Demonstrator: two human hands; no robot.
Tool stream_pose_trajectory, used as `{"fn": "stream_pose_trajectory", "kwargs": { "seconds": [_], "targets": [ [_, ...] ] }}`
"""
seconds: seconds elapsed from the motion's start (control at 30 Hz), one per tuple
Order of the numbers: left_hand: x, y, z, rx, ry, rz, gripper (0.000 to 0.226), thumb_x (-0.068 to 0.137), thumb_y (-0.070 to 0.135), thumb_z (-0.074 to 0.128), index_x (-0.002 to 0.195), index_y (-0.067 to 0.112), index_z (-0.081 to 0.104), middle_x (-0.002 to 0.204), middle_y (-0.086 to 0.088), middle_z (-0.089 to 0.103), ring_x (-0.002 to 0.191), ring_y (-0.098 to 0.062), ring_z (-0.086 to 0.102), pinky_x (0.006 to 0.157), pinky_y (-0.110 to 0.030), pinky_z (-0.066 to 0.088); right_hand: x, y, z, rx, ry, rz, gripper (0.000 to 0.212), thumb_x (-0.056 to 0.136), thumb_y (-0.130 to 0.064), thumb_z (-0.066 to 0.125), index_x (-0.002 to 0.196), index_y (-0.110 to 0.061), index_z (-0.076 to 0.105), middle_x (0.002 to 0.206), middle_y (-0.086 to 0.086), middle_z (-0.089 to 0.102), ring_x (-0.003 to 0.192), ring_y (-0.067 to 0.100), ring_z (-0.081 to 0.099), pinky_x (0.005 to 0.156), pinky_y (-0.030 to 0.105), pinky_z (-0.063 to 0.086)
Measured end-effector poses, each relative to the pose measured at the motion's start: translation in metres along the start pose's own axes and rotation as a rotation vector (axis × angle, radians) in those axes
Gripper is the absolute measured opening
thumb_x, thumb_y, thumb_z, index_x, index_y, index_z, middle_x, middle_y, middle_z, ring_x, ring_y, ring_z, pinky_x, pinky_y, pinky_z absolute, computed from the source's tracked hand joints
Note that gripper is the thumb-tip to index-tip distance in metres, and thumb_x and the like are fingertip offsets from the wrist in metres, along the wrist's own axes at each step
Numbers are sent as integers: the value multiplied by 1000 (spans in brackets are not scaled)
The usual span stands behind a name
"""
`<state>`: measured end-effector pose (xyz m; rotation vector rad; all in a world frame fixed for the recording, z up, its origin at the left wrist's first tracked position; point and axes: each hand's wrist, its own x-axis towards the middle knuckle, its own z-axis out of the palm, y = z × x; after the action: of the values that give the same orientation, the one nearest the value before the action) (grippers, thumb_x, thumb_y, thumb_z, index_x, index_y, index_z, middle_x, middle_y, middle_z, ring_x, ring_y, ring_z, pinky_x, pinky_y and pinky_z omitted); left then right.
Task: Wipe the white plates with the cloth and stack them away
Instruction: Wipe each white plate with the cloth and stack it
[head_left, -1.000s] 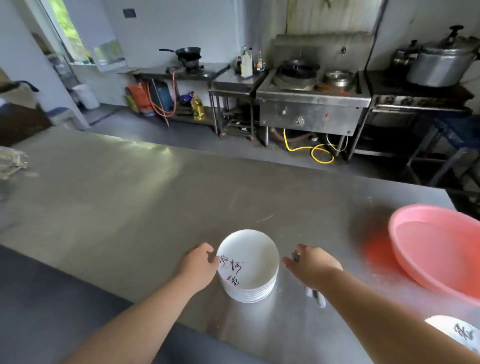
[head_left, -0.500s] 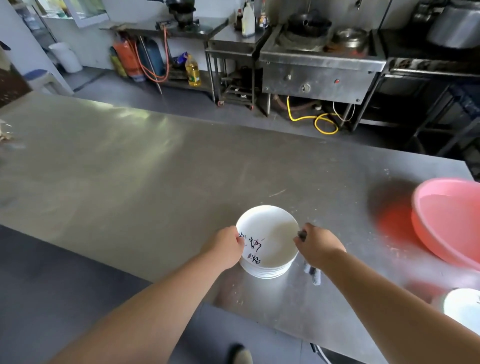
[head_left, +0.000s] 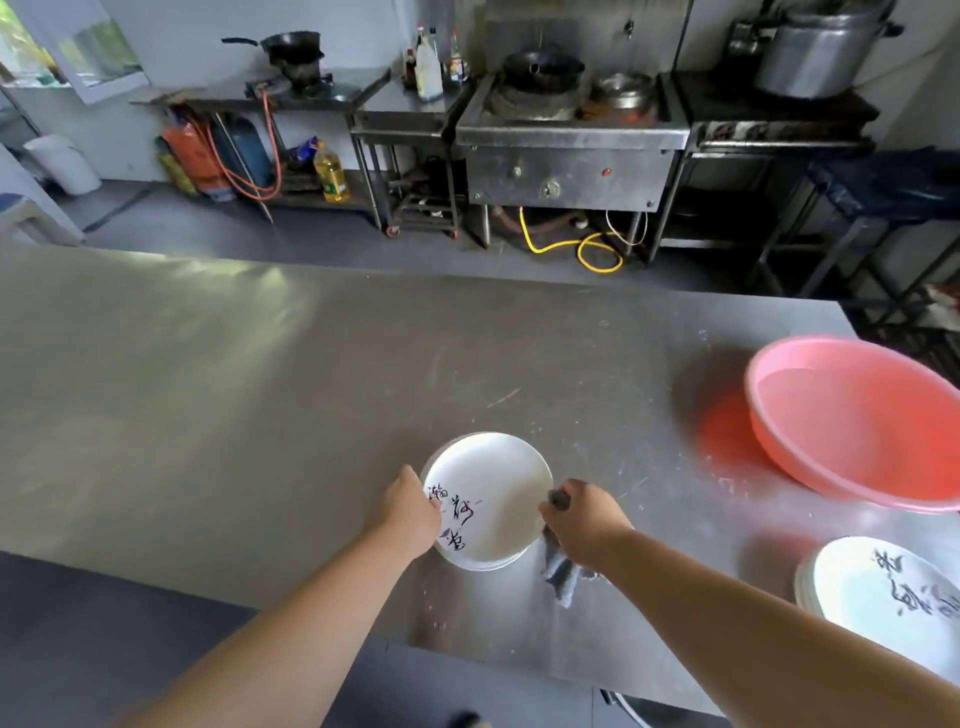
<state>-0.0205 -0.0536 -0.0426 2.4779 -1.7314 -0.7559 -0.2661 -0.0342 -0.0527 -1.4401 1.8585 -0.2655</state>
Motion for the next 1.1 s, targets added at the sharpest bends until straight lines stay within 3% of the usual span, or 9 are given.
{"fn": "stream_pose_trajectory", "kwargs": {
  "seconds": [0.13, 0.27, 0.37, 0.5, 0.6, 0.7, 0.83, 1.0, 1.1],
  "targets": [
    [3, 9, -5, -38, -59, -56, 28, 95, 32, 62, 108, 8, 62, 108, -12, 71, 90, -33, 66, 66, -30, 43, -5, 0, -8, 46, -53, -6, 20, 94, -33, 61, 77, -22, 59, 75, -5, 65, 67, 16, 58, 57, 27, 43],
    [2, 17, -7, -245, -136, -96, 17, 89, 23, 69, 93, 6, 66, 74, -5, 60, 64, -24, 51, 56, -26, 36, -11, 12, -21, 103, -64, 22, 16, 92, -27, 62, 77, -20, 61, 72, -3, 63, 65, 16, 55, 57, 25, 41],
    [-5, 34, 2, -263, -107, 7, 35, 92, 15, 65, 65, 18, 44, 59, 3, 40, 55, -18, 33, 49, -28, 22, -18, 36, -39, 115, -38, 11, 17, 94, -28, 63, 77, -23, 62, 73, -8, 66, 65, 6, 57, 54, 15, 39],
    [-26, 67, 18, -120, -88, 198, 33, 96, 30, 59, 70, 22, 39, 63, 7, 44, 60, -19, 37, 55, -32, 28, -33, 79, -73, 106, 24, 40, 17, 95, -32, 64, 79, -29, 61, 74, -11, 67, 66, 1, 58, 52, 11, 37],
    [-44, 95, 39, -57, -126, 294, 32, 97, 33, 55, 72, 23, 38, 61, 7, 44, 58, -18, 36, 54, -32, 27, -41, 112, -91, 43, 25, 108, 20, 96, -35, 63, 77, -29, 58, 74, -10, 66, 69, 12, 61, 60, 25, 44],
    [-63, 118, 64, -36, -96, 297, 27, 97, 32, 54, 75, 20, 45, 64, 7, 53, 60, -20, 46, 53, -30, 33, -45, 142, -93, -17, 8, 182, 19, 96, -37, 61, 81, -26, 59, 75, -9, 64, 75, 19, 61, 67, 29, 43],
    [-78, 142, 83, 259, -32, 314, 26, 101, 42, 50, 95, 21, 63, 94, 0, 71, 89, -25, 65, 65, -31, 45, -49, 171, -76, 7, -21, 259, 14, 96, -34, 59, 86, -25, 62, 76, -9, 63, 74, 19, 58, 68, 28, 42],
    [-80, 152, 101, 381, -14, 296, 19, 99, 40, 52, 91, 22, 55, 100, -2, 72, 86, -27, 61, 67, -30, 42, -48, 189, -61, 97, -20, 301, 16, 97, -26, 59, 82, -19, 61, 76, -2, 65, 76, 25, 58, 67, 29, 41],
    [-81, 153, 121, 385, -49, 321, 23, 100, 38, 53, 104, 17, 61, 107, -5, 72, 99, -28, 70, 68, -32, 45, -49, 200, -60, 101, 16, 323, 14, 97, -27, 59, 87, -19, 64, 73, -4, 67, 72, 23, 62, 64, 31, 46]
  ]
}}
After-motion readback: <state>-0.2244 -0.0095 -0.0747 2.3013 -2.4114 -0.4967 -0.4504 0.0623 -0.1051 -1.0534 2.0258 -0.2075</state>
